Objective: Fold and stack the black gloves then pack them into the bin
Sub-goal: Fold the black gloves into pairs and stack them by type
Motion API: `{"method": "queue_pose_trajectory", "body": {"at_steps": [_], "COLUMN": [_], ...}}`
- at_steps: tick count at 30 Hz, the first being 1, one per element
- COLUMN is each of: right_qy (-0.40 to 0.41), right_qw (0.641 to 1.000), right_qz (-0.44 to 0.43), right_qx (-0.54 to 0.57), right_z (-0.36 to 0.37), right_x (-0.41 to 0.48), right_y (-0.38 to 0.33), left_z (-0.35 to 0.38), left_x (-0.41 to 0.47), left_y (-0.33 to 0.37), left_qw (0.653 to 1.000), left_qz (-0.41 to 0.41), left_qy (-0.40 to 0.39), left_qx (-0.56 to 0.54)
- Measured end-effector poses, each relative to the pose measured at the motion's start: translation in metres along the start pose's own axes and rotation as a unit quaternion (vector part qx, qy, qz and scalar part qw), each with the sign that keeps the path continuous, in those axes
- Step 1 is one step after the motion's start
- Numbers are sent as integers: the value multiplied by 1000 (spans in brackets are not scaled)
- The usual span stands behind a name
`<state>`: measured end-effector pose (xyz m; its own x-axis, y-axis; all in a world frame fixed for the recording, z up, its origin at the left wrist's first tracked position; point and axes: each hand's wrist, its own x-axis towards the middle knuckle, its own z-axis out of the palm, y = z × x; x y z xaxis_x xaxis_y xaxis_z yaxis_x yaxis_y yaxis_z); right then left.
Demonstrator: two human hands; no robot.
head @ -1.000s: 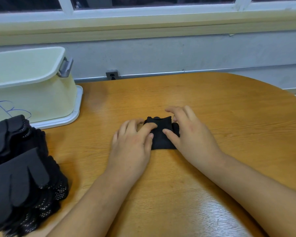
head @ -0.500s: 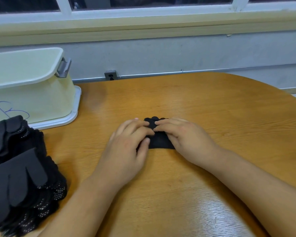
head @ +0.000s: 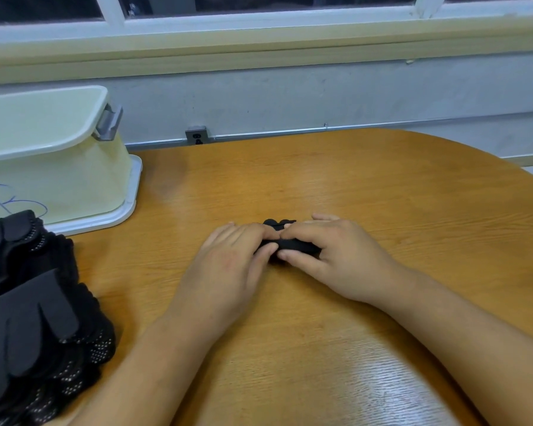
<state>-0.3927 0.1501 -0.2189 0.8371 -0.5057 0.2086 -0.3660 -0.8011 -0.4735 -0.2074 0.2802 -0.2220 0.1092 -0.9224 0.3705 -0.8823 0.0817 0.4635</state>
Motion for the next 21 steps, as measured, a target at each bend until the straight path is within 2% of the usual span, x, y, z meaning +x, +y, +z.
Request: {"method": "queue_pose_trajectory", "body": {"at_steps": [2, 4, 7, 9, 11, 13, 15, 17, 21], "right_qy": [9, 3, 2, -2, 0, 0, -4, 1, 16], "right_qw": [996, 975, 933, 912, 898, 893, 896, 895, 883], "right_qz": [19, 56, 82, 94, 107, 116, 121, 127, 139], "right_qx": [91, 215, 351, 400, 427, 434, 428, 428, 449], "right_z": [-4, -8, -13, -14, -14, -14, -15, -15, -14], "right_x": [-4, -6, -5, -4, -4, -4, -5, -5, -4], "right_y": [-3, -6, -9, -10, -10, -9, -8, -8, -6], "left_z": [-5, -11, -20, -23, -23, -22, -23, -25, -22], "left_x": [-2, -4, -3, 0, 2, 4, 4, 4, 3], "left_y": [6, 14, 23, 23, 16, 10, 5, 3, 1], "left_qw": [997, 985, 943, 896, 833, 747, 701, 694, 727], "left_qz": [-39, -88, -160, -210, -271, -320, -328, -324, -323], "left_qy": [24, 52, 74, 69, 41, -14, -72, -105, -118], "left_qx": [-61, -139, -281, -385, -480, -582, -629, -634, -594]}}
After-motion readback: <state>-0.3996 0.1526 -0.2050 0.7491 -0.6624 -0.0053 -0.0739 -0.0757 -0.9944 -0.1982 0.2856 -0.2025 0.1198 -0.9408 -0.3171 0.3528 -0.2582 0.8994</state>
